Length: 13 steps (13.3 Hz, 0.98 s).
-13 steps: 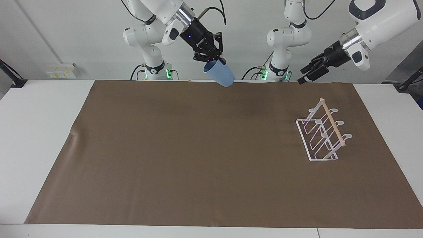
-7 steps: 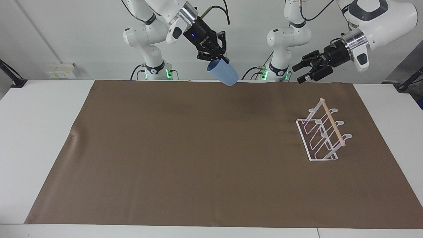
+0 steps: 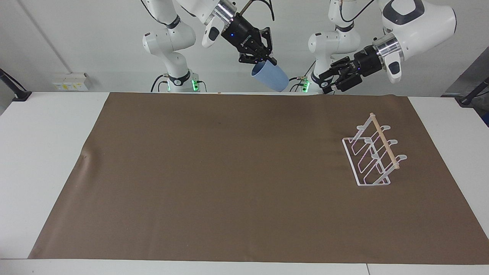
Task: Hang cup on cup holder
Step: 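Carry the cup toward the left gripper while the left gripper approaches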
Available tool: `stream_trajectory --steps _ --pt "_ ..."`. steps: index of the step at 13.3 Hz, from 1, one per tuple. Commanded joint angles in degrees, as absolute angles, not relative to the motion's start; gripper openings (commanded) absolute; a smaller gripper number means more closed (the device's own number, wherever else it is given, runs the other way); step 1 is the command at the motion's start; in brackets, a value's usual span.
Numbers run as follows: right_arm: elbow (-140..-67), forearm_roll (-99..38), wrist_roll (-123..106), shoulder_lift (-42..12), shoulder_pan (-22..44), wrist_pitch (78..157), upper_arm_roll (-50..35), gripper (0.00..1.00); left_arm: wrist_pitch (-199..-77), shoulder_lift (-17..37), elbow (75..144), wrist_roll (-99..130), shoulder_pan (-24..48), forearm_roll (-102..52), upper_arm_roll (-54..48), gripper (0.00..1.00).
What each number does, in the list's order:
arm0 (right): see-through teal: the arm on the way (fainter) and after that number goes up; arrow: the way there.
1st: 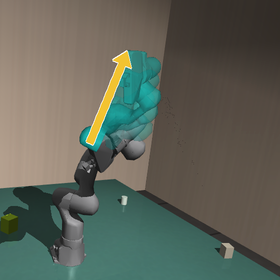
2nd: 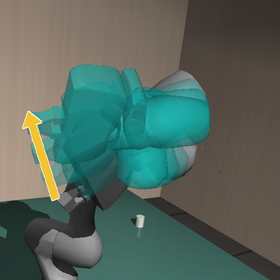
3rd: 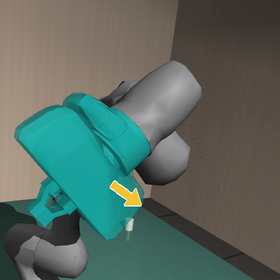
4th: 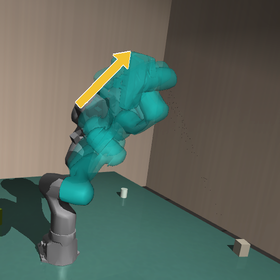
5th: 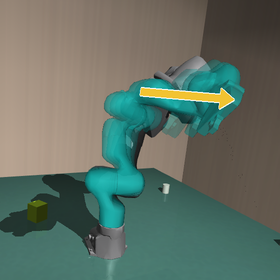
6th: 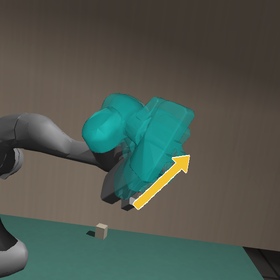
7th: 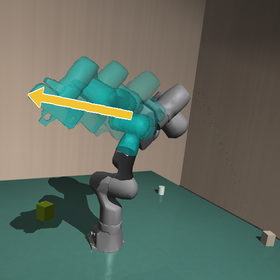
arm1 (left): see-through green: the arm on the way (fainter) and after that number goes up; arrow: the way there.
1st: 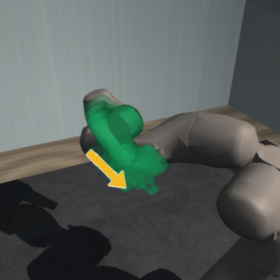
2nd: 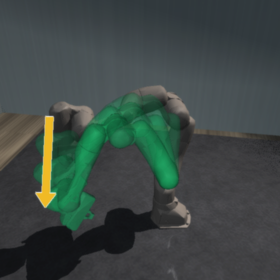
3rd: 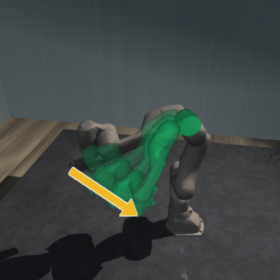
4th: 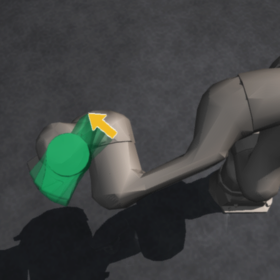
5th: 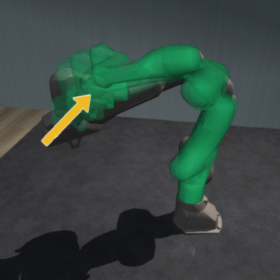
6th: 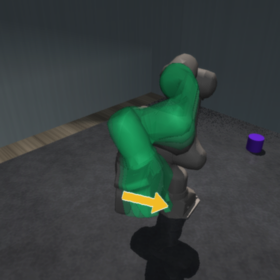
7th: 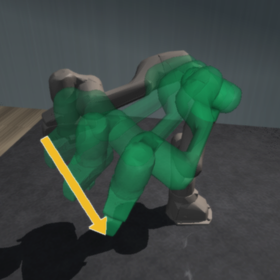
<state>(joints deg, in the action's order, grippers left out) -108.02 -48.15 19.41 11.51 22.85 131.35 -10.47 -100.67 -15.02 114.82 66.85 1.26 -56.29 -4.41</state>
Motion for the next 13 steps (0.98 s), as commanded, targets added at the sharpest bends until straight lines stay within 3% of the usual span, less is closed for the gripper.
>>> stream_trajectory --steps 1,4,13 --pt "-108.63 -50.27 20.56 10.82 24.95 135.51 -10.72 0.00 -105.63 -16.96 117.16 71.97 5.52 -57.57 -3.96 1.00" --pt "-108.54 -50.27 23.28 9.32 28.29 140.87 -10.72 0.00 -105.65 -16.79 117.07 73.55 5.98 -57.92 -4.04 1.00" --pt "-108.28 -50.27 25.40 9.05 28.92 141.15 -11.34 0.00 -102.49 -17.23 117.16 75.50 6.59 -56.60 -4.31 1.00"
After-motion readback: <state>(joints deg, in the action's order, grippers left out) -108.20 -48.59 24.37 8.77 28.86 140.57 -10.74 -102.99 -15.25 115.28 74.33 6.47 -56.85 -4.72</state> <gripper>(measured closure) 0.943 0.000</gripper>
